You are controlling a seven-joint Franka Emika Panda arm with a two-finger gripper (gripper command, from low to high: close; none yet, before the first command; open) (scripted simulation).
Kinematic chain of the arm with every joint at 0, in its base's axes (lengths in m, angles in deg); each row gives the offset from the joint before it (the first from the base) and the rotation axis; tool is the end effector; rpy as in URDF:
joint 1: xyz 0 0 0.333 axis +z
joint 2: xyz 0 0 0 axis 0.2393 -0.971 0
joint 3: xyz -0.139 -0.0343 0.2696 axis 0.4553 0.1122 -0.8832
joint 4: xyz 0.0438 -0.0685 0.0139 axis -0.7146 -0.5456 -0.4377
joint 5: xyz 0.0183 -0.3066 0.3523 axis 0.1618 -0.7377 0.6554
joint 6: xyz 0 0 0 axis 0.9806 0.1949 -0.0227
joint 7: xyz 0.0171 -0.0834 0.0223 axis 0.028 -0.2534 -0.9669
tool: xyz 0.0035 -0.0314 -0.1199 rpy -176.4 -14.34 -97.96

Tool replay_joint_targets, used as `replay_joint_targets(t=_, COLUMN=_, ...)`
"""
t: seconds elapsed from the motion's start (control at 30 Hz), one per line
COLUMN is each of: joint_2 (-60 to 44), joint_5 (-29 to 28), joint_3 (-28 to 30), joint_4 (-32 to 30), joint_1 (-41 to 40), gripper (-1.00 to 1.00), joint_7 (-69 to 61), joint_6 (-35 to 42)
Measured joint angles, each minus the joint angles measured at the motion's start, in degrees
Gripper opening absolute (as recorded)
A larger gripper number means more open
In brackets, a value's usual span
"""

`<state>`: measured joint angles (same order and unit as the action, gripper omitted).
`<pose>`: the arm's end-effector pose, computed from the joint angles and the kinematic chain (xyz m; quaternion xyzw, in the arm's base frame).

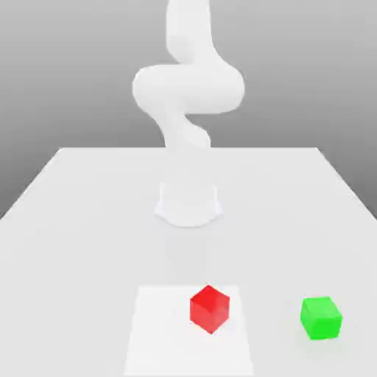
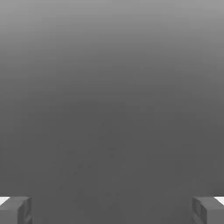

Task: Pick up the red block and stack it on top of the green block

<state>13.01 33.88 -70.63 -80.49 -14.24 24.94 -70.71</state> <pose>0.4740 0.0113 0.6357 -0.8765 0.3293 -0.3365 0.1007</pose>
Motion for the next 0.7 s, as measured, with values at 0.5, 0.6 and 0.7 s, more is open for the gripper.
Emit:
replay_joint_targets(t=0.5, joint_2=-33.26, joint_5=-8.50, joint_3=-0.05, joint_4=-17.55, joint_1=1.22, gripper=0.00, joint_7=-22.90, joint_6=-18.12)
replay_joint_targets(t=0.6, joint_2=-38.66, joint_5=-3.22, joint_3=-0.07, joint_4=-21.17, joint_1=2.73, gripper=0.00, joint_7=-32.36, joint_6=-22.14)
replay_joint_targets(t=0.7, joint_2=-42.90, joint_5=2.18, joint_3=-0.74, joint_4=-23.07, joint_1=3.96, gripper=0.00, joint_7=-39.58, joint_6=-25.65)
